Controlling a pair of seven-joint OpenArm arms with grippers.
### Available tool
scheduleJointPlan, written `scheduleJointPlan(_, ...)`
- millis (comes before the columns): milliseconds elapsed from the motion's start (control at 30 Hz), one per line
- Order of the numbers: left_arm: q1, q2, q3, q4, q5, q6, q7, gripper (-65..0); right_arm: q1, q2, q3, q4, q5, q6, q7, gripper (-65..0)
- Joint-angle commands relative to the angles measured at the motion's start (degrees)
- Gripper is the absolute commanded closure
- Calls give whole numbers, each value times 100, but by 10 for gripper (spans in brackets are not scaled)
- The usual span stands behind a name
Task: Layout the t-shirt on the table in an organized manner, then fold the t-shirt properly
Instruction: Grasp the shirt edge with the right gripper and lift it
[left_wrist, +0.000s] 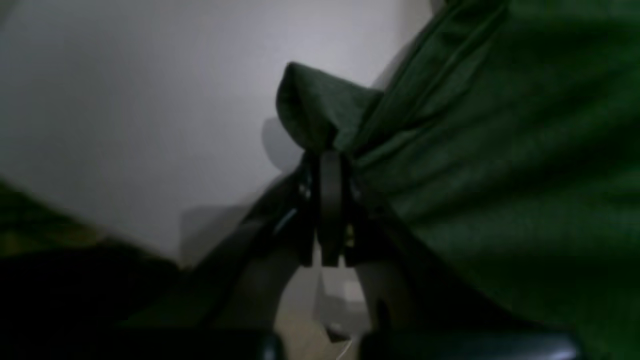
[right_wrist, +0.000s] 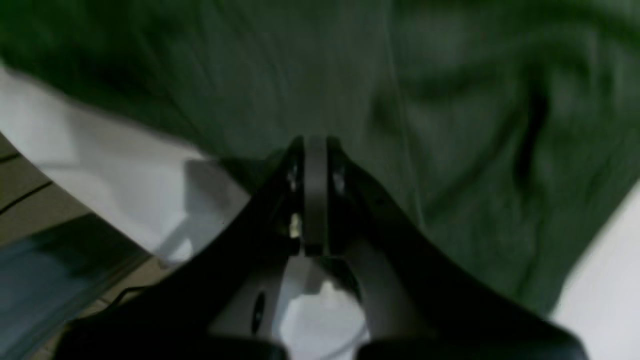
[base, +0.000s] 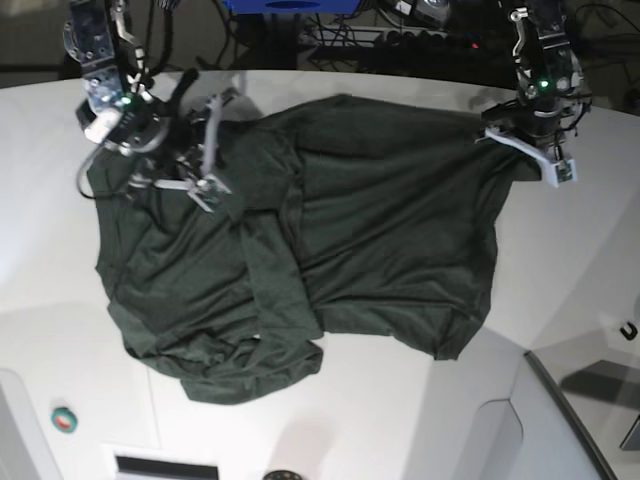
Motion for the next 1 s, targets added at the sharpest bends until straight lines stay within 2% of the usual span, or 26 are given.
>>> scheduleJointPlan(0, 18, -49, -151, 88, -5, 13, -121, 0, 142, -4, -234, 0, 46, -2, 111, -2)
scheduleJointPlan(167, 71, -49, -749, -202, -5, 13, -121, 0, 898, -48, -1544, -519, 46, -11, 111, -2)
scheduleJointPlan(233, 115, -49, -899, -352, -5, 13, -121, 0, 1205, -206, -1948, -888, 55, -11, 111, -2)
scheduleJointPlan(367, 238, -6, -925, -439, -22, 13, -121, 0, 1557, -601, -2045, -1741, 46, -11, 111, -2)
scheduleJointPlan(467, 273, 118, -934, -387, -13, 13, -121, 0, 1636, -637, -2036, -2031, 46, -19, 120, -2)
scheduleJointPlan(500, 273, 118, -934, -387, -13, 13, -121, -44, 1636, -637, -1975, -2039, 46, -19, 120, -2)
scheduleJointPlan(633, 273, 179, -943, -360, -31, 13, -121, -314, 1408, -610, -1368, -2039, 46, -2, 137, -2)
scheduleJointPlan(733, 273, 188, -943, -193, -40, 13, -130, -441, 1241, -531, -1052, -1890, 46, 25, 146, -2)
scheduleJointPlan(900, 352, 223, -1048, 413, -49, 13, -103, -457, 898, -171, -885, -1266, 46, 7, 146, -2)
scheduleJointPlan(967, 449, 513, -1189, 985, -101, 13, -95, -456, 696, -65, -542, -976, 55, -11, 146, -2)
